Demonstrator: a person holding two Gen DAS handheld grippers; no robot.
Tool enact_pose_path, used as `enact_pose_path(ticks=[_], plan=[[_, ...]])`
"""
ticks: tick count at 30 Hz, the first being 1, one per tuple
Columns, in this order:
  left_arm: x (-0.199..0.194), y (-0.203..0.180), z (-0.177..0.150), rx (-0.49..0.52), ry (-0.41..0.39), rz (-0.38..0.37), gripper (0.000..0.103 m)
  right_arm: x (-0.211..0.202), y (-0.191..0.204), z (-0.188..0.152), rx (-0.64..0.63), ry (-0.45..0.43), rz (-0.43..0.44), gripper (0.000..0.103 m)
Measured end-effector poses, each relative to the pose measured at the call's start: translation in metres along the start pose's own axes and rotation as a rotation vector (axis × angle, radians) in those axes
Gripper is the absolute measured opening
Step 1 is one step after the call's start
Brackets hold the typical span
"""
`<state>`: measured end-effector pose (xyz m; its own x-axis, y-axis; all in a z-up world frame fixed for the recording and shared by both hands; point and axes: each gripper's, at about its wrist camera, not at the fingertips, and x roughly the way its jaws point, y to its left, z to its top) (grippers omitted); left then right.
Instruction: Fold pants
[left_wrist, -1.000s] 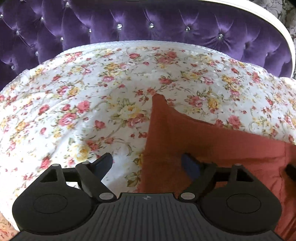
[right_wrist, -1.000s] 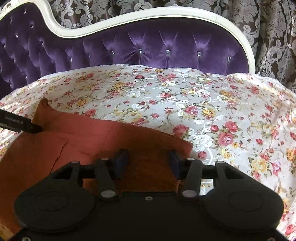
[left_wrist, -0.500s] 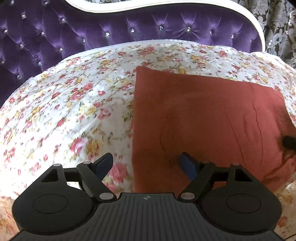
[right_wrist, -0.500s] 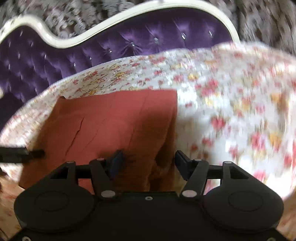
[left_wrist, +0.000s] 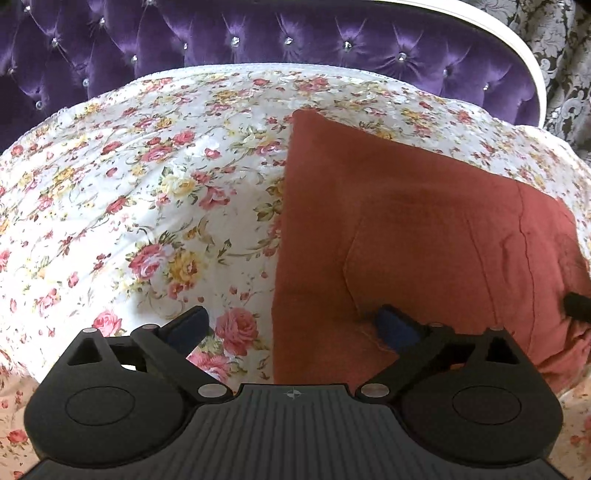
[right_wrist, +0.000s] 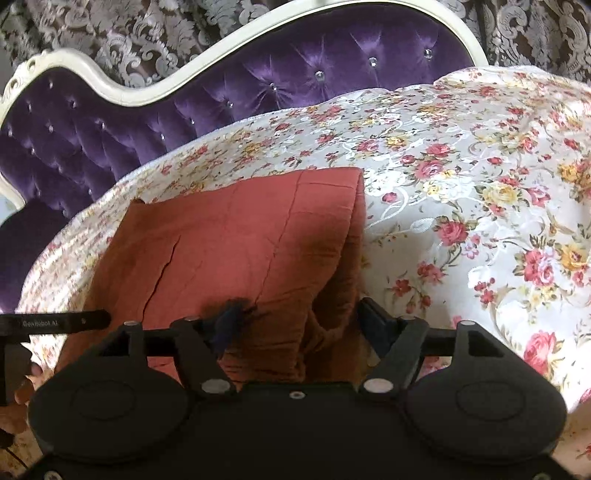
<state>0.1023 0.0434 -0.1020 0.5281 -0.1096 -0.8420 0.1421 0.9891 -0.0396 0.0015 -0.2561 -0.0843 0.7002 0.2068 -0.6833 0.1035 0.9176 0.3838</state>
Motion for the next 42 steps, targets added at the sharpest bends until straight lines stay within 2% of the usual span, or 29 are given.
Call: enact_pose_path(ticks=[6,8,9,11,12,13,15,16,18,21,25,27,30,32,33,34,35,37,40,42], plan=[[0.007,-0.001,0.009,0.016,-0.009,-0.026,0.101,0.005,-0.011,0.006,0.048,-0.019,0.070,0.076],[0.010,-0.003,0.012,0.022,-0.016,-0.040,0.101,0.006,-0.015,0.008,0.059,-0.022,0.090,0.069],[0.011,-0.004,0.014,0.020,-0.018,-0.045,0.100,0.007,-0.017,0.009,0.064,-0.023,0.092,0.060],[0.012,-0.007,0.016,0.025,-0.029,-0.054,0.095,0.009,-0.022,0.010,0.083,-0.013,0.137,0.050],[0.010,-0.010,0.017,0.036,-0.043,-0.071,0.077,0.010,-0.024,0.010,0.100,-0.006,0.161,0.043],[0.006,-0.014,0.017,0.050,-0.059,-0.100,0.050,0.010,-0.024,0.010,0.109,-0.008,0.161,0.040],[-0.001,-0.028,0.017,0.086,-0.078,-0.081,0.029,0.005,-0.010,0.009,0.025,-0.034,0.116,0.036],[-0.004,-0.038,0.015,0.122,-0.096,-0.035,0.022,0.001,0.000,0.008,-0.037,-0.054,0.088,0.035],[-0.013,-0.056,0.011,0.200,-0.143,0.052,0.018,-0.009,0.019,0.009,-0.144,-0.101,0.048,0.033],[-0.030,-0.063,0.013,0.240,-0.224,0.071,0.017,-0.022,0.029,0.020,-0.194,-0.163,0.059,0.033],[-0.037,-0.057,0.042,0.220,-0.263,0.050,0.017,-0.015,0.030,0.049,-0.227,-0.194,0.047,0.033],[-0.026,-0.055,0.057,0.206,-0.245,0.038,0.017,-0.001,0.024,0.063,-0.193,-0.169,0.054,0.033],[0.004,-0.050,0.066,0.181,-0.159,0.019,0.020,0.027,0.013,0.067,-0.187,-0.108,0.026,0.033],[0.027,-0.046,0.064,0.181,-0.101,0.045,0.032,0.047,0.006,0.065,-0.181,-0.043,-0.010,0.036],[0.030,-0.043,0.060,0.178,-0.101,0.055,0.045,0.051,0.001,0.065,-0.161,-0.031,-0.014,0.043],[0.028,-0.039,0.057,0.169,-0.123,0.065,0.056,0.048,-0.006,0.064,-0.131,-0.034,0.003,0.045],[0.025,-0.033,0.054,0.161,-0.130,0.075,0.061,0.044,-0.010,0.065,-0.101,-0.032,0.015,0.045],[0.015,-0.020,0.050,0.127,-0.128,0.080,0.063,0.032,-0.013,0.066,-0.084,-0.043,0.004,0.045],[-0.008,-0.010,0.044,0.061,-0.147,0.120,0.062,0.004,0.001,0.062,-0.138,-0.154,-0.083,0.049],[-0.022,-0.012,0.039,0.046,-0.163,0.138,0.062,-0.006,0.018,0.059,-0.188,-0.202,-0.072,0.049]])
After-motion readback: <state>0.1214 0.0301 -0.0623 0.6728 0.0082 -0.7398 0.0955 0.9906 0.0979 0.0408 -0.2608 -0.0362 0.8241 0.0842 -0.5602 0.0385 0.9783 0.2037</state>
